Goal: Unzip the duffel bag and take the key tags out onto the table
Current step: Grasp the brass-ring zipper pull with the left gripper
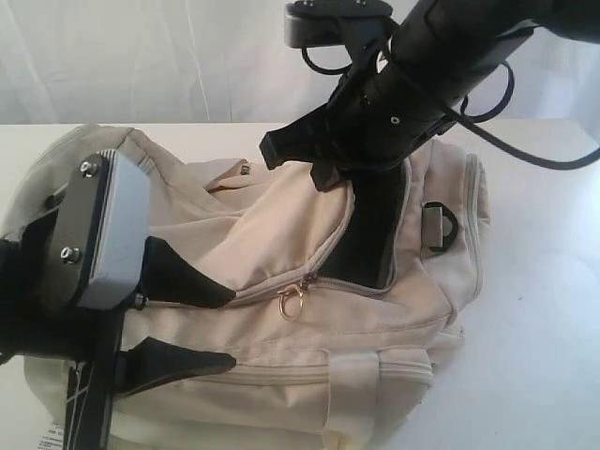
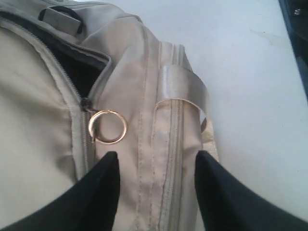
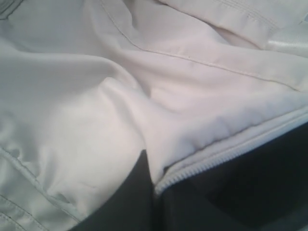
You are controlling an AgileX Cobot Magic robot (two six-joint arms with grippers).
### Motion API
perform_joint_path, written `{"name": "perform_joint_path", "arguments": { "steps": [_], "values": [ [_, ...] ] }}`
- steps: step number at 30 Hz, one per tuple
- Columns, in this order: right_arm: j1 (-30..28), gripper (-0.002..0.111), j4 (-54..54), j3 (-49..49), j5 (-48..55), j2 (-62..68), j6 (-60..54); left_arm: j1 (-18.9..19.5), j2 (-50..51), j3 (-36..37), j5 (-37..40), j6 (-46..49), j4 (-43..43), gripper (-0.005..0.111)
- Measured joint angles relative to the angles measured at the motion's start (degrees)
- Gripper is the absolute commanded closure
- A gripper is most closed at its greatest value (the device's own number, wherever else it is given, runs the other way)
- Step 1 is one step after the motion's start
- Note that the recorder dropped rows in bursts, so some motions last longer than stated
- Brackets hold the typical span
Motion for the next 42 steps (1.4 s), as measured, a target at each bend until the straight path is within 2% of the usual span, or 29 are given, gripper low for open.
{"name": "perform_joint_path", "arguments": {
  "steps": [6, 17, 28, 42],
  "values": [
    [0.00, 0.108, 0.00, 0.00, -0.11, -0.04, 0.00, -1.40, 3.17, 0.00, -0.05, 1.12, -4.95, 0.054],
    [0.00, 0.108, 0.00, 0.00, -0.97, -0.04, 0.00, -8.01, 9.53, 0.00, -12.60, 2.63, -10.68, 0.054],
    [0.00, 0.108, 0.00, 0.00, -1.08, -0.04, 0.00, -8.72, 13.10, -2.01, -17.62, 3.32, -14.52, 0.054],
    [0.00, 0.108, 0.00, 0.00, -1.19, -0.04, 0.00, -8.72, 17.31, -5.67, -15.04, 3.51, -16.68, 0.056]
  ]
}}
